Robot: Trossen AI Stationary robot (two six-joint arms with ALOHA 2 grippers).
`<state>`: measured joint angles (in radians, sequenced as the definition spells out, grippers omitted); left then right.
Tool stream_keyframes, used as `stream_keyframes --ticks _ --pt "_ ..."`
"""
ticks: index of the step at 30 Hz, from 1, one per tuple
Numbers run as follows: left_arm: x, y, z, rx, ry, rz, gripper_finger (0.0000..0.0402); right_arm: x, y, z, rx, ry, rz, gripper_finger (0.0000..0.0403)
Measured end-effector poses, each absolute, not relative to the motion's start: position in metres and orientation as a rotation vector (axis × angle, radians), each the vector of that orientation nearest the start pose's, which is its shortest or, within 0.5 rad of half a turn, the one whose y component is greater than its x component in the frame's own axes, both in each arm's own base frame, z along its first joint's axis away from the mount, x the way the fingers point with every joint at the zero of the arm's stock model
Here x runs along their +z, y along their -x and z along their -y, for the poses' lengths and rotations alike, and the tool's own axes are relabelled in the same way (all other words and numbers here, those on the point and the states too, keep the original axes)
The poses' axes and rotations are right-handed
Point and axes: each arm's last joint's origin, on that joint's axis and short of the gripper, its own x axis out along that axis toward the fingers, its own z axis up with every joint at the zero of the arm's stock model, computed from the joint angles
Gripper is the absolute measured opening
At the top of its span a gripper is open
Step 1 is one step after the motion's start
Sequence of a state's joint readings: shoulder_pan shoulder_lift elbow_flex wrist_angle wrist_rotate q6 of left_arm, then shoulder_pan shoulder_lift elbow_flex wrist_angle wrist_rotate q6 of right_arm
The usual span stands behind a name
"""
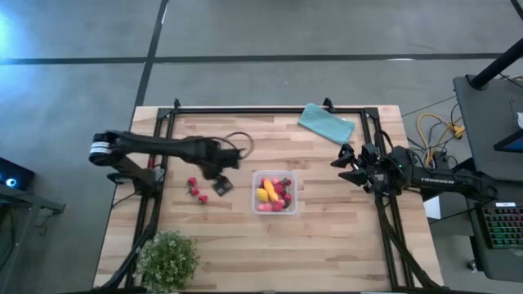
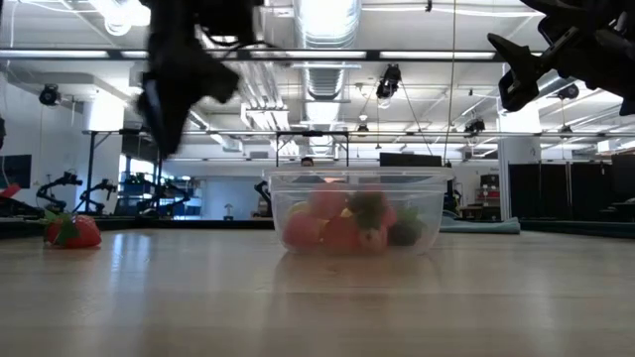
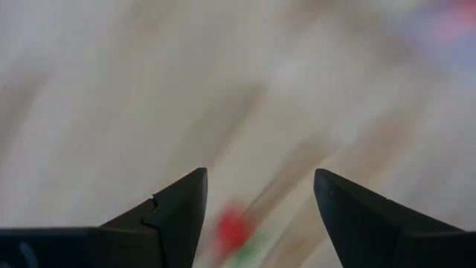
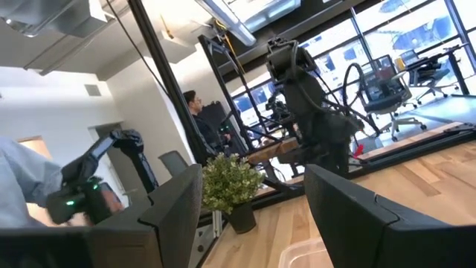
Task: Pick and placing Produce into tupperware
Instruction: Put the red strawberry into the transparent bin
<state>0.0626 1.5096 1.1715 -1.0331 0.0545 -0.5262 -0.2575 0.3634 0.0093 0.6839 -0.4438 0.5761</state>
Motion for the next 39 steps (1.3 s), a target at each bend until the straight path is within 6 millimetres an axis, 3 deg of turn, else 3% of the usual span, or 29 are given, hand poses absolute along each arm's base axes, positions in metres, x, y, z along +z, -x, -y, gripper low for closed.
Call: stream_keyframes --ticks 5,8,13,20,32,39 --pt "0.256 -0.223 -0.019 0.790 0.660 -1.470 0.0233 0.199 -0.112 0.017 0.268 -0.456 0.248 0.0228" --pt "0.250 -0.208 -0.019 0.843 0.693 -1.420 0.0233 0.199 -0.112 0.017 0.267 -0.456 0.248 0.0228" --pt "0.223 -0.193 -0.020 0.848 0.757 -1.425 0.0233 0.199 -0.112 0.017 0.267 -0.456 0.247 0.0228" --pt "0.185 -0.184 -0.025 0.942 0.815 -1.469 0.0233 0.199 -0.112 0.017 0.267 -0.456 0.247 0.0228" --pt "0.149 -0.187 -0.031 0.983 0.751 -1.496 0.0233 0.199 -0.112 0.017 0.267 -0.456 0.248 0.0228" --pt "0.143 -0.191 -0.032 0.950 0.712 -1.546 0.0233 0.199 -0.112 0.017 0.267 -0.456 0.248 0.0228"
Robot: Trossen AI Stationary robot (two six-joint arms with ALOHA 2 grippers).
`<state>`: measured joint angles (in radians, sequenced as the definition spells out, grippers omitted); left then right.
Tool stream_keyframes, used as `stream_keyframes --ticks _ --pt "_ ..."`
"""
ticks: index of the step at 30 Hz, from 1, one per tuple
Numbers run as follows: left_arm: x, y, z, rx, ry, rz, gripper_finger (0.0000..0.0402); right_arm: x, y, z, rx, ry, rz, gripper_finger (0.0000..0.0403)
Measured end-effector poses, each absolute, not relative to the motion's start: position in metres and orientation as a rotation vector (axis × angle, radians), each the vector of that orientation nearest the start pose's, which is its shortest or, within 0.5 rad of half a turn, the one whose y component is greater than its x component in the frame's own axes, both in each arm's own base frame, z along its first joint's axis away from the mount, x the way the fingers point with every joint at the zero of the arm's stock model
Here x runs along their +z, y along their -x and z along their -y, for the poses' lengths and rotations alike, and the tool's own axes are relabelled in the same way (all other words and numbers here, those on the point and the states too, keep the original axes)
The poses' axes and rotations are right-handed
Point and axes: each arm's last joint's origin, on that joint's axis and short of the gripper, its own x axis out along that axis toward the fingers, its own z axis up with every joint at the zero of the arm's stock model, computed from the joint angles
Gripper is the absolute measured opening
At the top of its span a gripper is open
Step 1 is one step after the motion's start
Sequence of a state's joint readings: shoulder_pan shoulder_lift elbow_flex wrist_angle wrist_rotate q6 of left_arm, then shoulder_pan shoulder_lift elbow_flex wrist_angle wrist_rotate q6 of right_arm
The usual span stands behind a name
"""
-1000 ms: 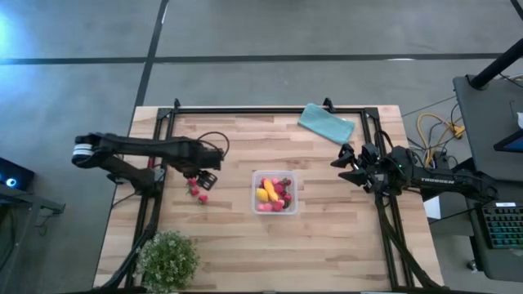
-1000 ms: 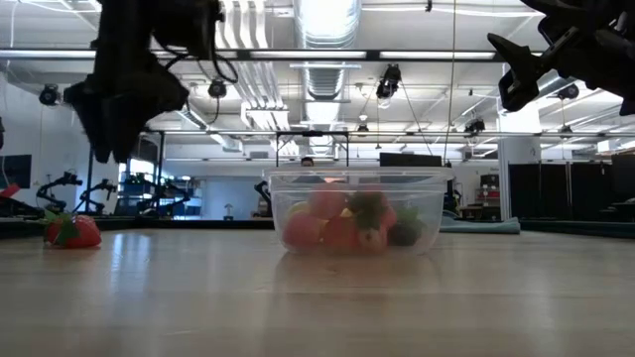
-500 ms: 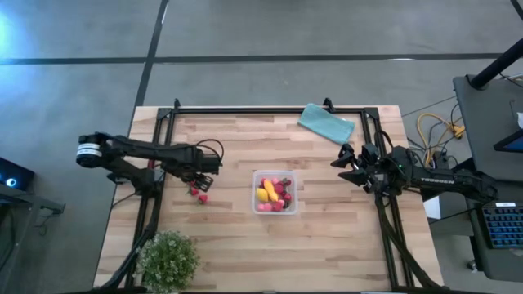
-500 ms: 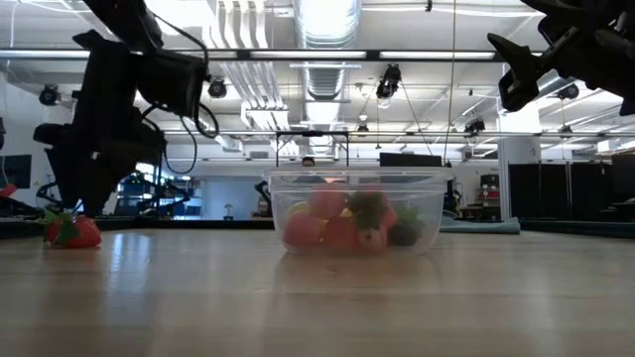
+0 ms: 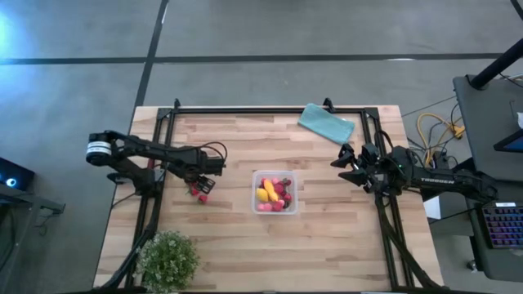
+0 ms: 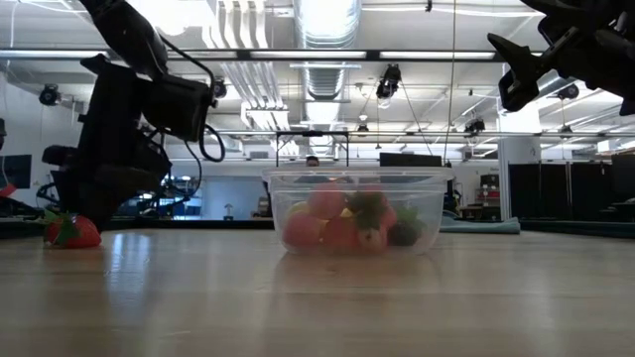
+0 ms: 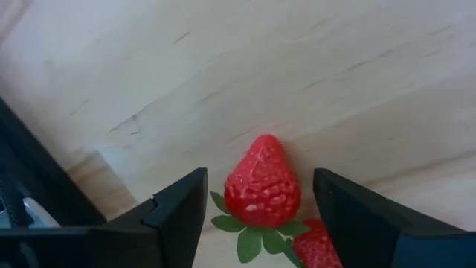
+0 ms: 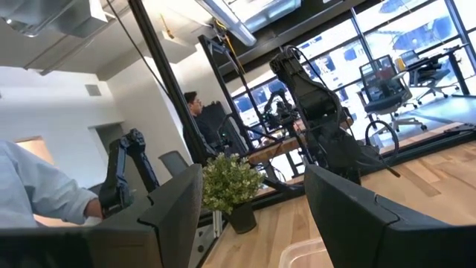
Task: Pick and placing Produce into tupperware
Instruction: Put the red strawberry into the transparent bin
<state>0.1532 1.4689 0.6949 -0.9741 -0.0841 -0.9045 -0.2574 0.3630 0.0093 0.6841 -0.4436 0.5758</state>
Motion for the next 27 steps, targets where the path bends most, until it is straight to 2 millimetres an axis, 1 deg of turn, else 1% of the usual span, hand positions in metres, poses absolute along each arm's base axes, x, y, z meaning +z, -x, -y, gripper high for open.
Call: stream_keyframes --ticks 4,13,17,19,22,24,27 --pt "0.144 -0.190 -0.033 0.944 0.722 -1.533 0.0219 0.199 -0.112 0.017 0.267 -0.456 0.247 0.0228" --pt "0.144 -0.191 -0.036 0.908 0.744 -1.532 0.0136 0.199 -0.112 0.017 0.267 -0.456 0.248 0.0228" --pt "0.151 -0.196 -0.037 0.883 0.737 -1.517 0.0122 0.199 -0.112 0.017 0.267 -0.456 0.247 0.0228" --pt "0.162 -0.204 -0.038 0.854 0.742 -1.462 0.0122 0.199 -0.112 0.017 0.267 -0.456 0.247 0.0228" --pt "0.185 -0.219 -0.040 0.751 0.707 -1.379 0.0129 0.199 -0.112 0.017 0.268 -0.456 0.247 0.0228" --pt "0.207 -0.233 -0.039 0.615 0.660 -1.286 0.0131 0.199 -0.112 0.017 0.267 -0.456 0.247 0.0228" --pt "0.243 -0.258 -0.034 0.352 0.602 -1.080 0.0131 0.199 -0.112 0.017 0.268 -0.456 0.247 0.0228"
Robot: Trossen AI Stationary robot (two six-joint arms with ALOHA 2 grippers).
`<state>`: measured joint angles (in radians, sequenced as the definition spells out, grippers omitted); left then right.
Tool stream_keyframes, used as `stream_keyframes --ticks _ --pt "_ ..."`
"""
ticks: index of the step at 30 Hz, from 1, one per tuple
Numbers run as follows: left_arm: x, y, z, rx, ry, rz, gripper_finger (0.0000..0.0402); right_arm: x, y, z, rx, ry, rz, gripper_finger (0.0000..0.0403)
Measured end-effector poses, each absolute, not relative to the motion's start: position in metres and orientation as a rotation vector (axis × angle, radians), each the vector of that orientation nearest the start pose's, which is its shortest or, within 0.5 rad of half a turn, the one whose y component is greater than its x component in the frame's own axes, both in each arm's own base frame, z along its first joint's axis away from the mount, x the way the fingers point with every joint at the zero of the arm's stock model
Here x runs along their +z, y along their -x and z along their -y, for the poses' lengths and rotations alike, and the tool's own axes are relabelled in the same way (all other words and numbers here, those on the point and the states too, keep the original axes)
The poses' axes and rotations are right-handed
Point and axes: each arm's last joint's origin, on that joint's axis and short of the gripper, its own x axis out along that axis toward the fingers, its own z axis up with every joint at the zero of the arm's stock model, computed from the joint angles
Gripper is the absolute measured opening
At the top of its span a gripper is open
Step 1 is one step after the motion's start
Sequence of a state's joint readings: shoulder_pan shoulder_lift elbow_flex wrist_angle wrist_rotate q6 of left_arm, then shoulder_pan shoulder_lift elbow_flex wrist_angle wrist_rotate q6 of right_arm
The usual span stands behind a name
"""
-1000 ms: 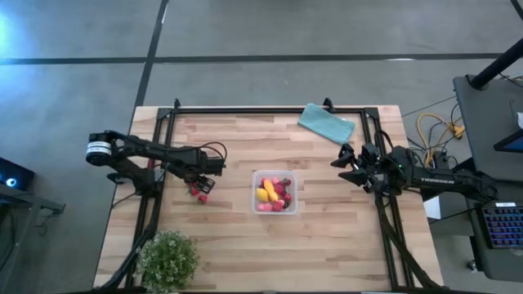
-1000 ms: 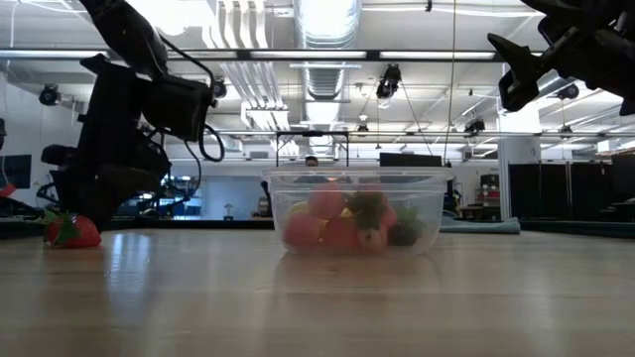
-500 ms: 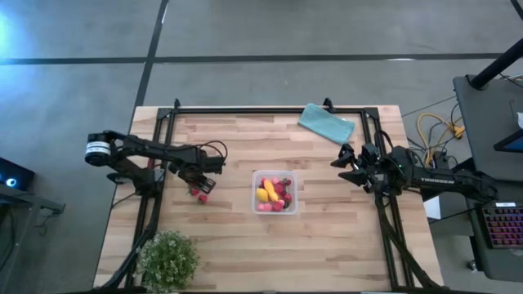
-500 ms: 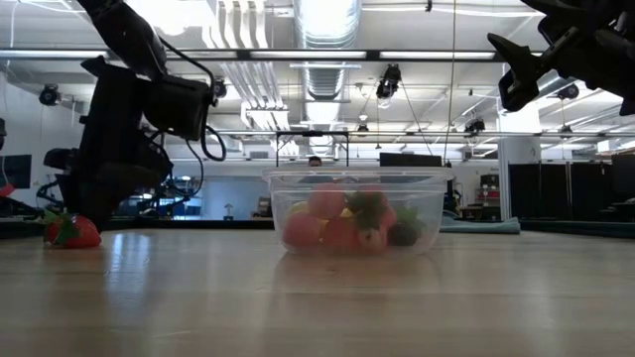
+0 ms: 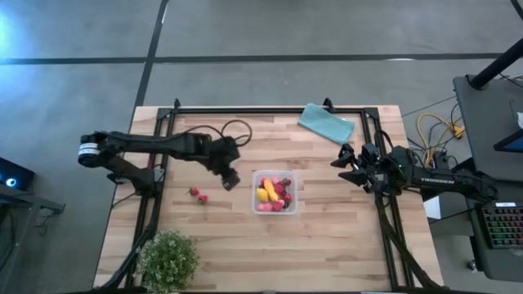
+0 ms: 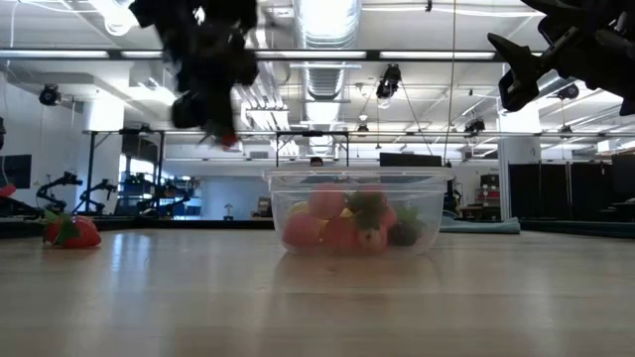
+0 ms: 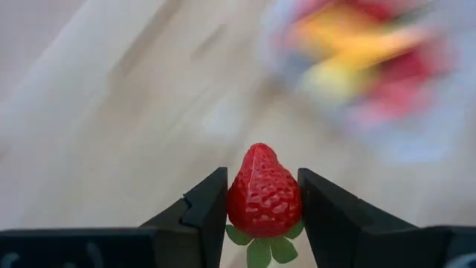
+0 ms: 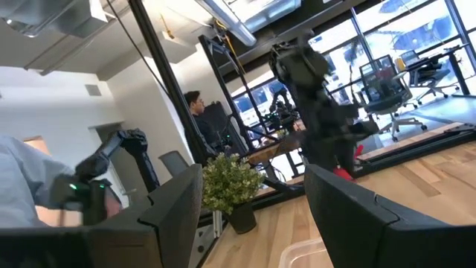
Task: Pick and placing Produce into tupperware
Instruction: Put the red strawberry into the transparent bin
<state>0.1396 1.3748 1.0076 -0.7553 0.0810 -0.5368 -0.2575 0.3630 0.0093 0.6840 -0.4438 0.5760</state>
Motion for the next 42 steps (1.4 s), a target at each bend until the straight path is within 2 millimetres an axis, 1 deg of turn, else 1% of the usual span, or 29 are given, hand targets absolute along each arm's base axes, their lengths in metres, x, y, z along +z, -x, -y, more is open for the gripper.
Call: stream_keyframes --ticks 2,4,7,9,12,17,20,22,24,26,29,32,35,38,40,42 --pt "0.262 -0.272 -0.030 0.237 0.563 -0.963 0.0131 0.199 -0.112 0.017 0.267 -0.456 0.248 0.0228" --pt "0.274 -0.286 -0.027 0.185 0.524 -0.879 0.0131 0.199 -0.112 0.017 0.267 -0.456 0.248 0.0228" --pt "0.276 -0.304 -0.021 0.135 0.476 -0.834 0.0132 0.199 -0.112 0.017 0.267 -0.456 0.248 0.0228" --pt "0.273 -0.316 -0.018 0.113 0.451 -0.838 0.0132 0.199 -0.112 0.017 0.267 -0.456 0.247 0.0228" --pt "0.262 -0.333 -0.014 0.094 0.431 -0.876 0.0138 0.199 -0.112 0.017 0.268 -0.456 0.247 0.0228" --pt "0.242 -0.358 -0.011 0.035 0.463 -0.952 0.0162 0.199 -0.112 0.017 0.267 -0.456 0.248 0.0228" --pt "0.235 -0.367 -0.010 0.031 0.474 -0.977 0.0180 0.199 -0.112 0.017 0.267 -0.456 0.248 0.0228" --pt "0.234 -0.368 -0.009 0.035 0.475 -1.005 0.0194 0.199 -0.112 0.017 0.267 -0.456 0.248 0.0228" --pt "0.236 -0.366 -0.009 0.042 0.474 -1.050 0.0210 0.199 -0.112 0.017 0.268 -0.456 0.247 0.0228" --pt "0.239 -0.357 -0.008 0.048 0.458 -1.130 0.0226 0.199 -0.112 0.017 0.268 -0.456 0.248 0.0228" --pt "0.248 -0.333 -0.008 0.086 0.447 -1.271 0.0243 0.199 -0.112 0.017 0.268 -0.456 0.248 0.0228" --pt "0.256 -0.304 -0.002 0.089 0.382 -1.409 0.0248 0.199 -0.112 0.017 0.268 -0.456 0.248 0.0228" --pt "0.259 -0.281 0.011 -0.032 0.237 -1.473 0.0249 0.199 -0.112 0.017 0.268 -0.456 0.248 0.0228" --pt "0.255 -0.260 0.026 -0.194 0.051 -1.472 0.0249 0.199 -0.112 0.017 0.268 -0.456 0.248 0.0228" --pt "0.247 -0.248 0.035 -0.266 -0.033 -1.489 0.0249 0.199 -0.112 0.017 0.267 -0.456 0.248 0.0228" --pt "0.237 -0.239 0.041 -0.278 -0.080 -1.500 0.0249 0.199 -0.112 0.017 0.268 -0.456 0.247 0.0228"
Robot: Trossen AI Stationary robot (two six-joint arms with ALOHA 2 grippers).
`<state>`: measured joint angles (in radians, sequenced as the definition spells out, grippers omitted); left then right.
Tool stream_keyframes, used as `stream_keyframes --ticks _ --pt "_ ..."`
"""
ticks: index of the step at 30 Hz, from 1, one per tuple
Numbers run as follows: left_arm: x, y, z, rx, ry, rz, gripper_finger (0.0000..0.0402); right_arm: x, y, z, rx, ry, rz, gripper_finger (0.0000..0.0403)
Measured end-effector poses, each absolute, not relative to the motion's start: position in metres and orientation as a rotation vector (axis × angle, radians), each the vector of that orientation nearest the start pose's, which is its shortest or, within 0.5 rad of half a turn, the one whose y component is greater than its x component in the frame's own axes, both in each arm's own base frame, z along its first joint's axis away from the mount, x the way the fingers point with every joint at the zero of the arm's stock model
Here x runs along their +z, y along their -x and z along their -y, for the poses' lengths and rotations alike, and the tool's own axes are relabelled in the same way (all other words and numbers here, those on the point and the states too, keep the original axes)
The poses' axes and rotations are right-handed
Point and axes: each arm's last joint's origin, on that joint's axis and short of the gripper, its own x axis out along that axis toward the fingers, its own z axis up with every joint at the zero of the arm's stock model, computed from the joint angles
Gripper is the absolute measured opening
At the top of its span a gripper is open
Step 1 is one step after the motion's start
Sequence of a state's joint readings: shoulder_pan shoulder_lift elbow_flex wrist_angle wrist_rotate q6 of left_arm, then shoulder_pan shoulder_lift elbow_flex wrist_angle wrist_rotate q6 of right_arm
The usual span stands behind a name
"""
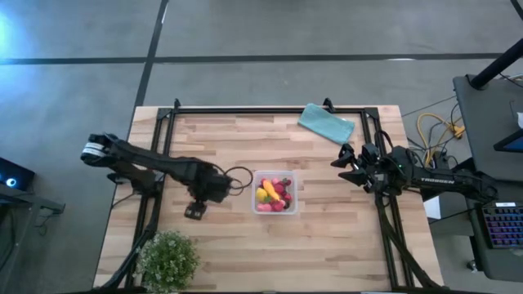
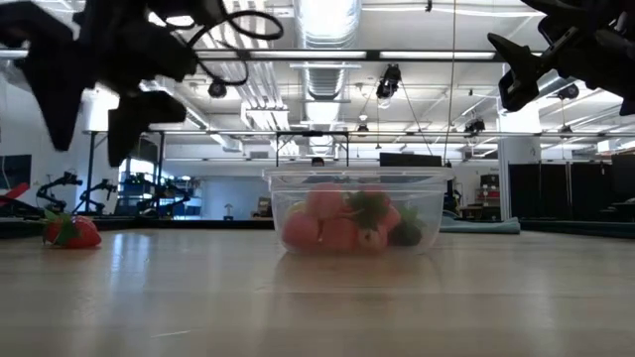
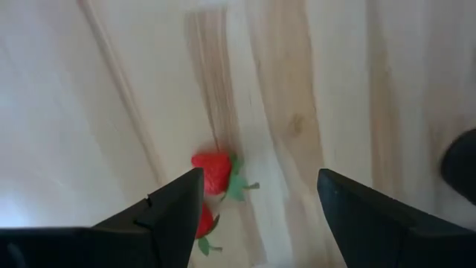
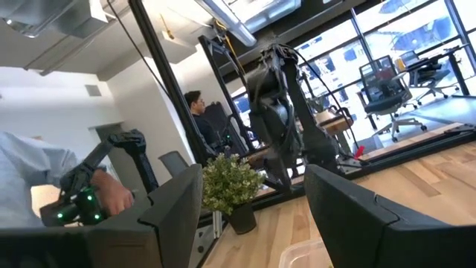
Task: Pick and placing Produce into tupperware
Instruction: Put the red strawberry into the transparent bin
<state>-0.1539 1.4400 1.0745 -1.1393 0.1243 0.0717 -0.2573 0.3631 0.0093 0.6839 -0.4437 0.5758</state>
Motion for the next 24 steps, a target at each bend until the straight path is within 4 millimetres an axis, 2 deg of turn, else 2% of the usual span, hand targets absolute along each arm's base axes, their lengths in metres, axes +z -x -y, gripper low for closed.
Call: stream_keyframes --ticks 8,12,17,24 --pt "0.196 -0.227 0.043 -0.144 0.029 -1.454 0.0249 0.199 -0.112 0.017 0.268 -0.456 0.248 0.0228" --pt "0.178 -0.219 0.041 -0.084 0.028 -1.532 0.0249 0.199 -0.112 0.017 0.267 -0.456 0.248 0.0228" --pt "0.165 -0.211 0.038 0.036 0.065 -1.584 0.0249 0.199 -0.112 0.017 0.268 -0.455 0.249 0.0228" --pt "0.155 -0.210 0.037 0.126 0.165 -1.541 0.0249 0.199 -0.112 0.017 0.268 -0.456 0.248 0.0228"
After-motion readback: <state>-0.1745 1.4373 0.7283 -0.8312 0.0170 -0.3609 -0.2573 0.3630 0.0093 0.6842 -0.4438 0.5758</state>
